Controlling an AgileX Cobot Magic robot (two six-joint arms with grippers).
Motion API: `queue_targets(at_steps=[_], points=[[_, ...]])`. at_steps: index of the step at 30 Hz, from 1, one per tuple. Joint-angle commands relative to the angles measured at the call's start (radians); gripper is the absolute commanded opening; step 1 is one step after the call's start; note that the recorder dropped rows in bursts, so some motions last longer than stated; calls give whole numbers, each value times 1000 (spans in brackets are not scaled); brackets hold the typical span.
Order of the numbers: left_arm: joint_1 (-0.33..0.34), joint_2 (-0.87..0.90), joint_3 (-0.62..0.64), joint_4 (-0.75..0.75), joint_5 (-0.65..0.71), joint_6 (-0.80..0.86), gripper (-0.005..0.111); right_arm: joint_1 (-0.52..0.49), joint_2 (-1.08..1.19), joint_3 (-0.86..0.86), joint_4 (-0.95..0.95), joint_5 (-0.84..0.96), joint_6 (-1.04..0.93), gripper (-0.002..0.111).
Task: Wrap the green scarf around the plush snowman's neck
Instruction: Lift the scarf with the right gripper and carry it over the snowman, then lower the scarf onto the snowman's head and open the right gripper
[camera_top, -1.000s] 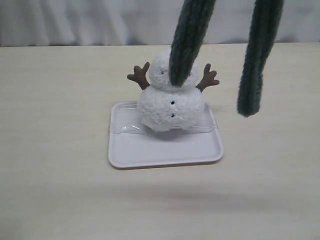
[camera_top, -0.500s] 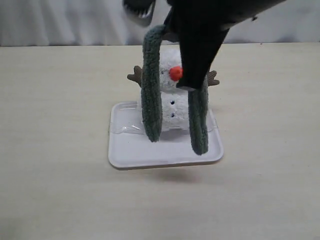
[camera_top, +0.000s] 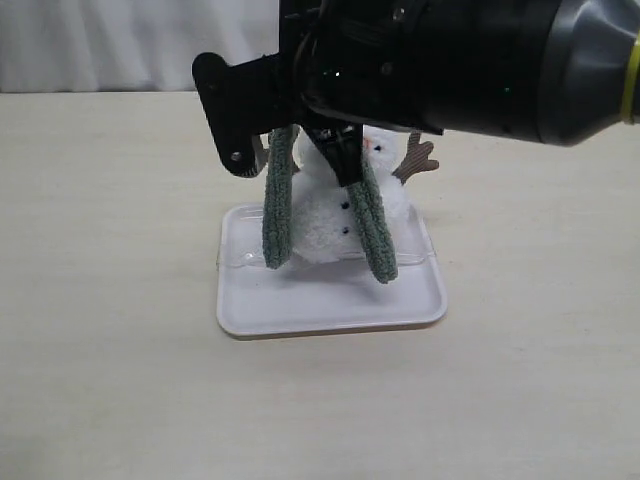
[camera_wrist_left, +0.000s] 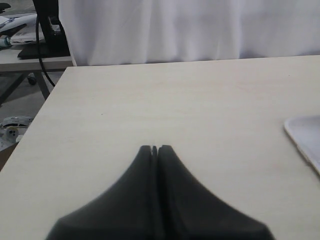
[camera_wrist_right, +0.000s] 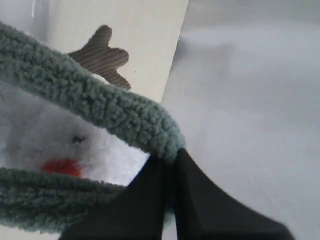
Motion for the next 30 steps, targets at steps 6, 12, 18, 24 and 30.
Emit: queue_targets(at_steps=[6,12,18,24,30], points=[[-4,-2,1,-4,-14,0,0,-26,3,3,-174,6,148,4],[-4,-2,1,-4,-14,0,0,-28,5,3,-168,-58,289,4],[-4,-2,1,-4,-14,0,0,-63,37,3,-146,-32,285,20],[-4,-2,1,-4,-14,0,0,-70,38,3,-130,-33,289,45],[-4,-2,1,-4,-14,0,0,-72,38,3,-92,31,431,53]])
